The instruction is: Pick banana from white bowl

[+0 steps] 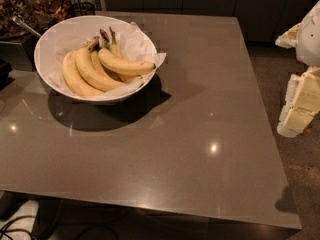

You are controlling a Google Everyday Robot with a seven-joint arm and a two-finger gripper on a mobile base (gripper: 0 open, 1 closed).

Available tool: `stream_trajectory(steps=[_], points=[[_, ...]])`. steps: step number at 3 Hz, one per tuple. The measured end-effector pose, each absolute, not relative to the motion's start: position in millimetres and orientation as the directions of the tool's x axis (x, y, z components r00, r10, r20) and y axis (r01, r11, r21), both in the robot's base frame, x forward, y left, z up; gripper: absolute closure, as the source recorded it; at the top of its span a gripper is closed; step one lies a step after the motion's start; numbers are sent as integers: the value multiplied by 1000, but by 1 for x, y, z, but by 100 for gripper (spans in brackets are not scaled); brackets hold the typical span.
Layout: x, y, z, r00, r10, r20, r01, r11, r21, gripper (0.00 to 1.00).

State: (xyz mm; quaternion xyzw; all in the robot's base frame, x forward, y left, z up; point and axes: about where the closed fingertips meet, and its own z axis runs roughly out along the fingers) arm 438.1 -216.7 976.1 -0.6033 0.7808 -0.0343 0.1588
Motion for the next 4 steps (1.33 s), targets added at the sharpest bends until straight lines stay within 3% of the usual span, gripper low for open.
stream_trajectory(steps=[2,4], points=[[440,-211,980,-255,-948,-192,-926,297,-234,0],[475,-141,992,-392,-888,-241,-903,421,-85,0]])
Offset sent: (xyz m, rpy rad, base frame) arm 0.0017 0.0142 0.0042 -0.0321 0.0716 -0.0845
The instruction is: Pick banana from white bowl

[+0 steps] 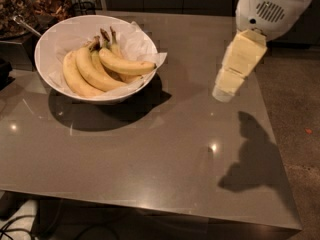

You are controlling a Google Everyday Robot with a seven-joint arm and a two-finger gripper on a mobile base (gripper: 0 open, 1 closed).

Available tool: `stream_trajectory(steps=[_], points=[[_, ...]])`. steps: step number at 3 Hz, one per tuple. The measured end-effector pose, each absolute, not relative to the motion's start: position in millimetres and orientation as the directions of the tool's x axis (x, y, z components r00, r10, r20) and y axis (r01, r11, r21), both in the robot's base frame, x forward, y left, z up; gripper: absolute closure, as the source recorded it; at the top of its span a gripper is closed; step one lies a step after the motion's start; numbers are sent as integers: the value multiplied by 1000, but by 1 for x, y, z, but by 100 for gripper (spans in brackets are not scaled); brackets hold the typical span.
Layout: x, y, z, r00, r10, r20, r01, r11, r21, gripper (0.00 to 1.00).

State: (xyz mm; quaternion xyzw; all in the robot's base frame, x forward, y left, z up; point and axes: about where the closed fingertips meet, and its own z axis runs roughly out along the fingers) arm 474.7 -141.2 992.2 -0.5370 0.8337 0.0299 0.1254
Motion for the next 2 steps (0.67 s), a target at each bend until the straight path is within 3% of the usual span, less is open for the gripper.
stream_trajectory(steps=[1,2], points=[[497,-88,993,-375,-885,-277,-917,398,-29,0],[506,-78,997,-365,-879,-307,-916,398,-51,0]])
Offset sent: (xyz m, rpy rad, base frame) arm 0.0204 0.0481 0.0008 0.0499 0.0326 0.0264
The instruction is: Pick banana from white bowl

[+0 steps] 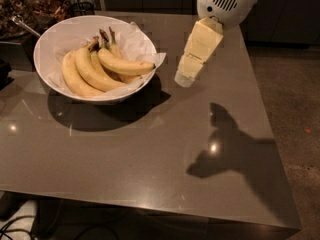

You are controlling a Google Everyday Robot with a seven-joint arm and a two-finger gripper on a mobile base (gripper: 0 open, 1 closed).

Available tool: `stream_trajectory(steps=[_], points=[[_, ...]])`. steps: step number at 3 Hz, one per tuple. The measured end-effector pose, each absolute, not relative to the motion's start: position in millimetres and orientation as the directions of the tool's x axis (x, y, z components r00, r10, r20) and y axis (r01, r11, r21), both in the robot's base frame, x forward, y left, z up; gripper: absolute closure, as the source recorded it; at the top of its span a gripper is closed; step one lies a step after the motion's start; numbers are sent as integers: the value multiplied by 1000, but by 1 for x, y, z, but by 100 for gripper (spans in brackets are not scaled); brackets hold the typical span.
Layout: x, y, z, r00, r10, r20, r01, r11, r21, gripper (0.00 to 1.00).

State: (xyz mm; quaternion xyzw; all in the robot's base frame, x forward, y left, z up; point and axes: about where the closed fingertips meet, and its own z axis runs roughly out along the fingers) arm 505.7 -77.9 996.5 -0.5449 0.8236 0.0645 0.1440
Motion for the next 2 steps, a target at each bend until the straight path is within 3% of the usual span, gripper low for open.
stream_trajectory(steps=[2], points=[[530,-19,1006,-278,-918,-284,-943,318,-104,0]])
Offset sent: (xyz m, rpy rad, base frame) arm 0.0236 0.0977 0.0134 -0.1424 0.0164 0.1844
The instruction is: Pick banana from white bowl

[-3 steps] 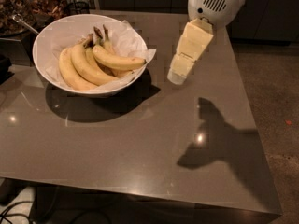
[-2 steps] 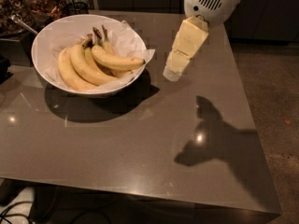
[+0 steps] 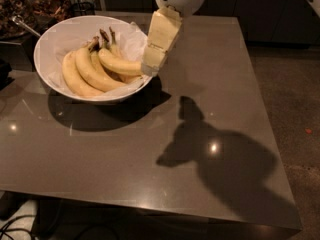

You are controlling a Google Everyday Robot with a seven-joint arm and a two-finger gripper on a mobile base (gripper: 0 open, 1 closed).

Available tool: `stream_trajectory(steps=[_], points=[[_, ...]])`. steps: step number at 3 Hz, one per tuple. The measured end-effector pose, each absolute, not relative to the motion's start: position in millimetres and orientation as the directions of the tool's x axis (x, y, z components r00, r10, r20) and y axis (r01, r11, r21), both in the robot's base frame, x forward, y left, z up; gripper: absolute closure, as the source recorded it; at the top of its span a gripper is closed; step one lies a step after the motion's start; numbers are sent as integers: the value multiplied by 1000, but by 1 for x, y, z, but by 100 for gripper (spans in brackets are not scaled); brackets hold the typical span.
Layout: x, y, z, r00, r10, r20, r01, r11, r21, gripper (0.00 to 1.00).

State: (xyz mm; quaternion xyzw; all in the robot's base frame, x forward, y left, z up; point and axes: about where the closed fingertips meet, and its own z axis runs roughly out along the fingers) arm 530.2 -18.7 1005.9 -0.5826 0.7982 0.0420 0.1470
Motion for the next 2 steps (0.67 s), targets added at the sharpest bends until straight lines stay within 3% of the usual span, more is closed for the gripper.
stream_trajectory(steps=[2], points=[[563,32,1018,-207,-922,-326,-952,267,-150,0]])
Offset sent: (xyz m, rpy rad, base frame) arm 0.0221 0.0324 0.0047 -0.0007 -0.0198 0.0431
